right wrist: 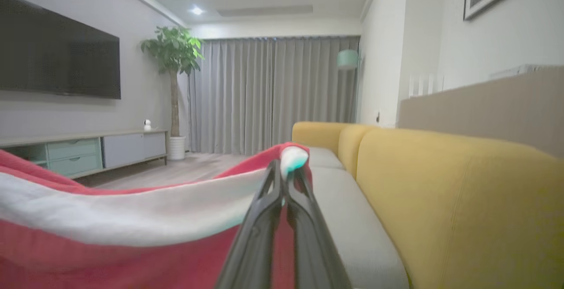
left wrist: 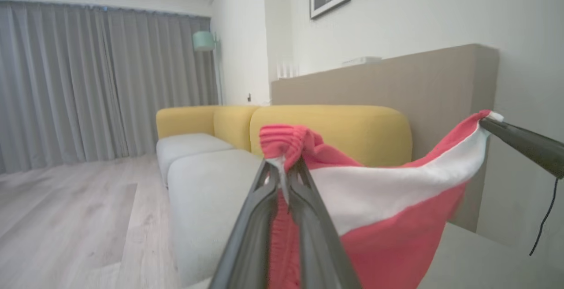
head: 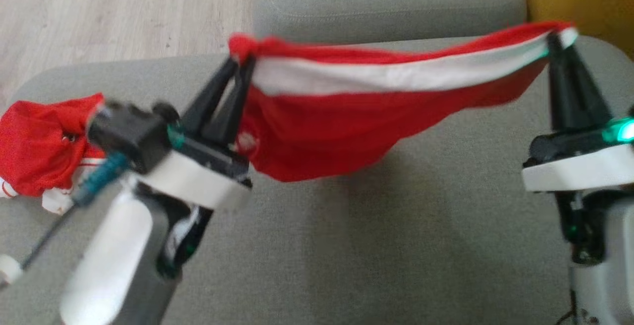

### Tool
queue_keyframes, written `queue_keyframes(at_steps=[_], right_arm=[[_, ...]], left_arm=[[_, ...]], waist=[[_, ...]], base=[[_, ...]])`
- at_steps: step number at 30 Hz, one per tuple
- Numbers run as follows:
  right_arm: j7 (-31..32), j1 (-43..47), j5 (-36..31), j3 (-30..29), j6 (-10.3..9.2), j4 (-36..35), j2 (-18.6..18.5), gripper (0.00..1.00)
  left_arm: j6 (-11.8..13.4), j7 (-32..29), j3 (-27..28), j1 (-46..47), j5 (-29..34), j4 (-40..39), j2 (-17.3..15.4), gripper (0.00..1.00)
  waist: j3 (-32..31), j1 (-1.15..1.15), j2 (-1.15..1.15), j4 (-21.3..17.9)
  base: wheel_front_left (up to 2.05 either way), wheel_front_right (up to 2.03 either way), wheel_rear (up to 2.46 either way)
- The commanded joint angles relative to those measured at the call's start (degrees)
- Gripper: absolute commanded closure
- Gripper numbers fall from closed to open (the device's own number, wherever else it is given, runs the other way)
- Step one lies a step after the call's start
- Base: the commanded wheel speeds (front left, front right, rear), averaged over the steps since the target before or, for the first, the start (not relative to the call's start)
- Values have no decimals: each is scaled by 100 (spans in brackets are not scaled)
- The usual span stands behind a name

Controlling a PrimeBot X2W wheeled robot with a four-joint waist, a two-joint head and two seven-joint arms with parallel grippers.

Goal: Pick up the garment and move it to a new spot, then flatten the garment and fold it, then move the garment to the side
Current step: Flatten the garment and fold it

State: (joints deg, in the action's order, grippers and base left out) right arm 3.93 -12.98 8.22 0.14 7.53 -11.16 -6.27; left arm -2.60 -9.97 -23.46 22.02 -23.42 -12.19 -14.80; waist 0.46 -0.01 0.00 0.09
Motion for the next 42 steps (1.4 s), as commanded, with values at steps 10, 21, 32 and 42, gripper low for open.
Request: queue_keyframes(at_steps=[10,21,32,42], right_arm=[[737,-641,37,52,-4,-942,63,100],[-186,-3584,-322,13,-4,1184,131,100],[-1050,-3643,-399,158,-4,2185,326,100],[-1552,-2063,64,1,-4,2184,338,100]], left_arm=[[-104,-834,525,1665,-276,-327,-292,100],[-223,-172,764,3814,85,1268,-243,100],[-161,515,725,3799,-20,2228,126,100],[-55,1012,525,1692,-264,2006,233,100]], waist=[[644,1,0,-142],[2256,1,0,-563],[3021,1,0,-781],[2730,1,0,-689]], base=[[0,0,0],[0,0,0],[0,0,0],[0,0,0]])
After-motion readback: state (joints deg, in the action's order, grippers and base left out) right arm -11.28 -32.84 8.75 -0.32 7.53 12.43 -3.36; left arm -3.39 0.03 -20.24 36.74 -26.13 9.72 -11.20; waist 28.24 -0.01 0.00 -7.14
